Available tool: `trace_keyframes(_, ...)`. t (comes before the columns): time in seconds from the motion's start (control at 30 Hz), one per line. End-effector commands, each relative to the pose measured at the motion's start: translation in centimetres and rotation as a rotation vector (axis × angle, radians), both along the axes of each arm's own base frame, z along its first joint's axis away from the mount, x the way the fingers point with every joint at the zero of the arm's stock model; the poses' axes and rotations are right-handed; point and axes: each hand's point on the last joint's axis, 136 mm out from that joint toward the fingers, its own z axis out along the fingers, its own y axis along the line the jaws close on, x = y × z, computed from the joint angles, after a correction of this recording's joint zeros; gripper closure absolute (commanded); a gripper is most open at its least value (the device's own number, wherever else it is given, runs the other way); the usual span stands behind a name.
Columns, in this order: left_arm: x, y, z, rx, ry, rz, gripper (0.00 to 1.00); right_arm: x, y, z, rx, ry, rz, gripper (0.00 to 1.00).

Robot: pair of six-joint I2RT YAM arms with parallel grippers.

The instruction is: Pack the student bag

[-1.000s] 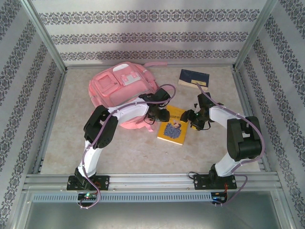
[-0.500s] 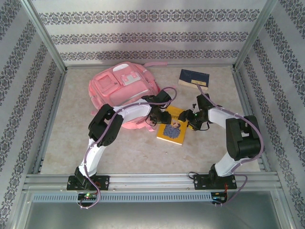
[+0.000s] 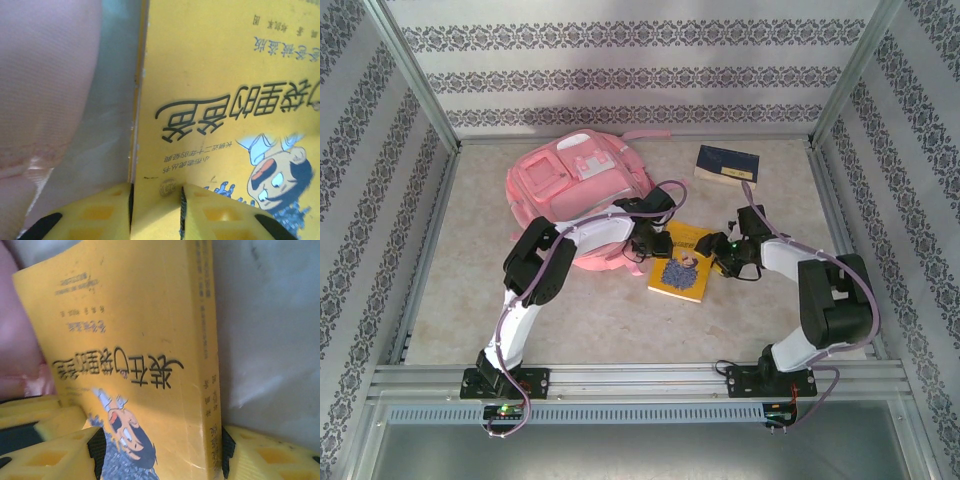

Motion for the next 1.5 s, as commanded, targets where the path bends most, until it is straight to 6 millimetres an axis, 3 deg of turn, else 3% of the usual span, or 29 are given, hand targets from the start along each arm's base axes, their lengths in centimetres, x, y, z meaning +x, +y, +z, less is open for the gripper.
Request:
trace_keyframes(0.0, -1.5, -1.7, -1.5, -0.056, 0.045, -0.041, 0.77, 0.4, 4.9, 7.6, 0.289, -0.172, 0.136, 0.38)
trace_keyframes(0.13, -1.6, -2.0, -1.2, -0.075, 0.046, -0.049, 0.80, -0.4, 5.4, 8.4, 0.297, -0.190, 0.167, 0.38)
trace_keyframes(0.47, -1.7, -2.1, 1.0, -0.135, 0.036, -0.030, 0.81, -0.6, 4.0, 2.6, 0.127, -0.074, 0.161, 0.49)
trace_keyframes(0.5, -1.8, -2.3, 1.2, -0.150, 0.040, -0.030, 0.81, -0.5, 4.0, 2.4, 0.126, -0.076, 0.161, 0.54)
trace_keyframes(0.63, -2.2, -2.0, 2.7, -0.191, 0.041, -0.015, 0.81, 0.2, 3.5, 3.3, 0.106, -0.103, 0.133, 0.89)
trace_keyframes(0.7, -2.0, -1.3, 4.3, -0.206, 0.018, 0.001, 0.79, 0.3, 2.9, 4.6, 0.063, -0.146, 0.119, 1.00)
trace_keyframes(0.8, -2.0, 0.2, 7.8, -0.249, -0.027, 0.026, 0.65, 0.2, 2.2, 7.6, -0.015, -0.233, 0.114, 1.00)
trace_keyframes(0.93, -2.2, 2.9, 13.1, -0.299, -0.122, 0.048, 0.52, -0.3, 3.1, 13.5, -0.125, -0.419, 0.161, 1.00)
trace_keyframes(1.1, -3.6, 6.1, 18.2, -0.394, -0.228, 0.042, 0.36, -2.9, 6.8, 23.4, 0.097, -0.749, 0.275, 1.00)
trace_keyframes(1.17, -4.4, 6.4, 20.6, -0.509, -0.264, 0.008, 0.21, -4.5, 8.2, 26.8, 0.226, -0.844, 0.354, 1.00)
trace_keyframes(1.27, -5.6, 6.3, 23.9, -0.671, -0.331, -0.063, 0.13, -7.1, 10.0, 29.5, 0.360, -0.893, 0.503, 1.00)
trace_keyframes(1.47, -9.4, 5.6, 29.1, -0.923, -0.400, -0.230, 0.19, -11.7, 12.4, 31.7, 0.533, -0.918, 0.706, 1.00)
